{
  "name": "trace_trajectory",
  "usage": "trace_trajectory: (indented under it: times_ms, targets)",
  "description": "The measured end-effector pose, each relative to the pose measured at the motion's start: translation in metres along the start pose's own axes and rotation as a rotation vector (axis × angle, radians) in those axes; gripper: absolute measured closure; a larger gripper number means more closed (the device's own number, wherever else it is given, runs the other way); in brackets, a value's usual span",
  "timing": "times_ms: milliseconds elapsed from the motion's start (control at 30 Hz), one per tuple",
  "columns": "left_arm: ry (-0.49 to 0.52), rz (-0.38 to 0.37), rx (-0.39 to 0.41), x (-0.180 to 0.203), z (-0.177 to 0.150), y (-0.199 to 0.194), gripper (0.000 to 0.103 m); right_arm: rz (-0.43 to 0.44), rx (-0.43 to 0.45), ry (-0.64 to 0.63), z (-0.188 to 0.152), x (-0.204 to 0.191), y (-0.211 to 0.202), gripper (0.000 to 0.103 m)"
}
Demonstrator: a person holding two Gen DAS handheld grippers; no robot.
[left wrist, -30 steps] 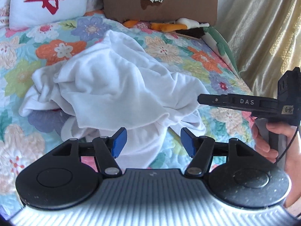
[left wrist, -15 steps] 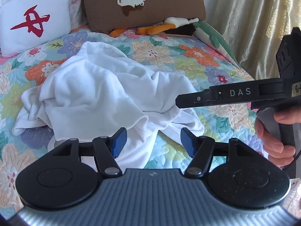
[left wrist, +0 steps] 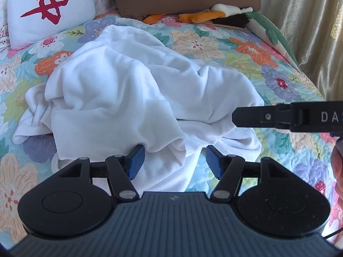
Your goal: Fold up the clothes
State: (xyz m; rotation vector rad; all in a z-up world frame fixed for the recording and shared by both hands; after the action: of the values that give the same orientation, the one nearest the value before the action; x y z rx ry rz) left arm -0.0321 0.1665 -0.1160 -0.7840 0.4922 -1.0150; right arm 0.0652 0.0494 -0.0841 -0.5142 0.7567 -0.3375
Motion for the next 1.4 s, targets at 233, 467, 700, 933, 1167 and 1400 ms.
trace_trajectory:
  times_ms: [233,467,700,933,1167,1400]
  targets:
    - [-0.036,0.061,0.021,-0.016,0.003,0.012,0.091,-0.035,0.005,0.020,-0.011,0.013,0.020,0.044]
    - [-0.081,0.225,0.122,-0.058,0.015,-0.020,0.093,-0.064,0.050,-0.061,-0.007,0.003,0.016,0.089]
    - [-0.220,0.390,0.186,-0.148,0.039,-0.049,0.093,0.037,0.130,-0.072,0.008,-0.016,-0.004,0.090]
    - [-0.338,0.500,0.269,-0.214,0.064,-0.070,0.094,-0.053,0.203,-0.162,0.018,-0.029,-0.016,0.093]
    - [-0.328,0.583,0.230,-0.223,0.052,-0.045,0.095,-0.217,0.271,-0.207,0.032,-0.016,-0.032,0.096]
    - [-0.340,0.655,0.182,-0.248,0.039,-0.033,0.095,-0.487,0.329,-0.359,0.054,0.007,-0.073,0.103]
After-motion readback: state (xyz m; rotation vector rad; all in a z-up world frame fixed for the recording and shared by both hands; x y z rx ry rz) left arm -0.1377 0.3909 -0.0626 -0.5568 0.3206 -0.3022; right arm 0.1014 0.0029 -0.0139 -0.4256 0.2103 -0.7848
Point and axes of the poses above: each gripper's, at about its wrist camera, not at the fingertips, and y roughly the way its jaws point, x to its right, z to its top, the point moved 5 cm from there along y, roughly the way its jaws point, and after that the axes turned 14 degrees about z, right-handed, at the moved point
